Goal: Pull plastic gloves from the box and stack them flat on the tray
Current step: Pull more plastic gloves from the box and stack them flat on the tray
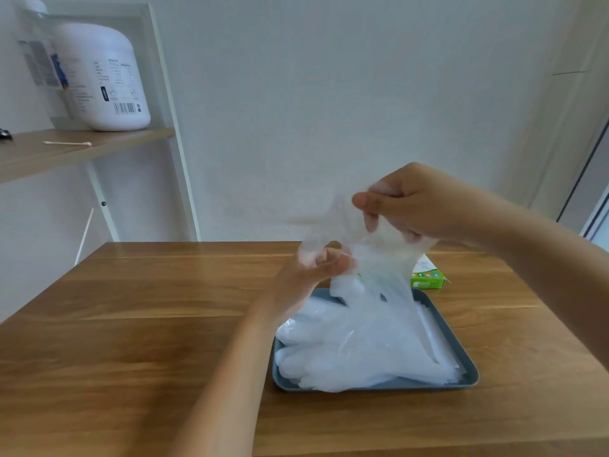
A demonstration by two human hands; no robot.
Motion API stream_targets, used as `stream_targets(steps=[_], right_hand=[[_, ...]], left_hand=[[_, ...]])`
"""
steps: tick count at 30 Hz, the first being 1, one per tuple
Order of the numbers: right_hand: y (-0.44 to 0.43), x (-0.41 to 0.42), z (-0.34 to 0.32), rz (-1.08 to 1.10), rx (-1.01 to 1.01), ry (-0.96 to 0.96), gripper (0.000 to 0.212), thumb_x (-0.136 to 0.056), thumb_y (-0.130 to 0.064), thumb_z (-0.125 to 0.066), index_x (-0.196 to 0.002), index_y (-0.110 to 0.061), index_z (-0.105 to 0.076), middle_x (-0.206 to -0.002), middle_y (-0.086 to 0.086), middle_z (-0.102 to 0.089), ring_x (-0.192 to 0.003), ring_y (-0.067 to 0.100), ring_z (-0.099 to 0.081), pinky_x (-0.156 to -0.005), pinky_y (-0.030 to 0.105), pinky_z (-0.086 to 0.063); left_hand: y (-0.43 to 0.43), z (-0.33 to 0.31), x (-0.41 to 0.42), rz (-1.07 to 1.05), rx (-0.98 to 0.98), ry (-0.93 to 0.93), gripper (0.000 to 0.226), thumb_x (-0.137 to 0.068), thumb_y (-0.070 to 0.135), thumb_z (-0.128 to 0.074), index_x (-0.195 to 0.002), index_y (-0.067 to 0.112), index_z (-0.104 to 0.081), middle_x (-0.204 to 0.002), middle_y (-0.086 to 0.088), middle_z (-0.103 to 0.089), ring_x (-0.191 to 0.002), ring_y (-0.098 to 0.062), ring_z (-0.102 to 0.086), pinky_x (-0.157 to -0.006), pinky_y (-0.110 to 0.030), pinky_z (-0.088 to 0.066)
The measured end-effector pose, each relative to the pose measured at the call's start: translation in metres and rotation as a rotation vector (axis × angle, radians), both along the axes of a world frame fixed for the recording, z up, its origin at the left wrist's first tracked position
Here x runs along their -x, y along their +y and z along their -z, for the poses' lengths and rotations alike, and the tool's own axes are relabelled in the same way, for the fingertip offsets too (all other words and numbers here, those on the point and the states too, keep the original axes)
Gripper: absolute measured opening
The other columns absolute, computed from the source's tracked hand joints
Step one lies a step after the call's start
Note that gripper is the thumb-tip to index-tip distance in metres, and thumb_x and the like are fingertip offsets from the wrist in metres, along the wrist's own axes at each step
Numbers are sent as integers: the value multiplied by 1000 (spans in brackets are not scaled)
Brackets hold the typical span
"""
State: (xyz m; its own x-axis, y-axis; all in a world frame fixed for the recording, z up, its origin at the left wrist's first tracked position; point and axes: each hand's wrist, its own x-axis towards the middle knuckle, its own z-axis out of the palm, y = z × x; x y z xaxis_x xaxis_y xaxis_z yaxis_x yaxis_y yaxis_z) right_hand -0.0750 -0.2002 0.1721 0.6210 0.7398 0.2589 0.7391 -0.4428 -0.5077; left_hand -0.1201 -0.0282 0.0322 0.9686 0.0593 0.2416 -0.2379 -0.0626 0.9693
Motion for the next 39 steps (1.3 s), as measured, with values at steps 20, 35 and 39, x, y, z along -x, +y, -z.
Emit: stream_targets(steps=[20, 35, 39], right_hand=[[-34, -38, 136, 225, -82, 658, 25, -102, -9, -37, -99, -8, -62, -47, 4, -61, -32, 13, -49, -43, 22, -36], [-49, -54, 179, 215, 5, 513, 22, -98, -16, -47, -116, -27, -51, -62, 3, -71, -36, 11, -49, -48, 18, -44], [-55, -67, 177, 221, 15, 416, 26, -91, -27, -62, -108, -35, -45, -69, -5, -71, -46, 3, -55, -56, 20, -43]], left_hand=[[45, 8, 7, -319, -143, 481, 21, -78, 23, -80, -90, 8, -70, -86, -2, -69, -82, -17, -63, -73, -23, -48], [-39, 29, -18, -301, -815, 68, 7, -87, 24, -67, -92, 28, -65, -89, 13, -66, -85, -3, -62, -75, -21, -48], [-51, 48, -16, -56, -1143, 255, 59, -92, 42, -60, -142, 19, -41, -144, 0, -42, -130, -14, -41, -105, -26, -32]])
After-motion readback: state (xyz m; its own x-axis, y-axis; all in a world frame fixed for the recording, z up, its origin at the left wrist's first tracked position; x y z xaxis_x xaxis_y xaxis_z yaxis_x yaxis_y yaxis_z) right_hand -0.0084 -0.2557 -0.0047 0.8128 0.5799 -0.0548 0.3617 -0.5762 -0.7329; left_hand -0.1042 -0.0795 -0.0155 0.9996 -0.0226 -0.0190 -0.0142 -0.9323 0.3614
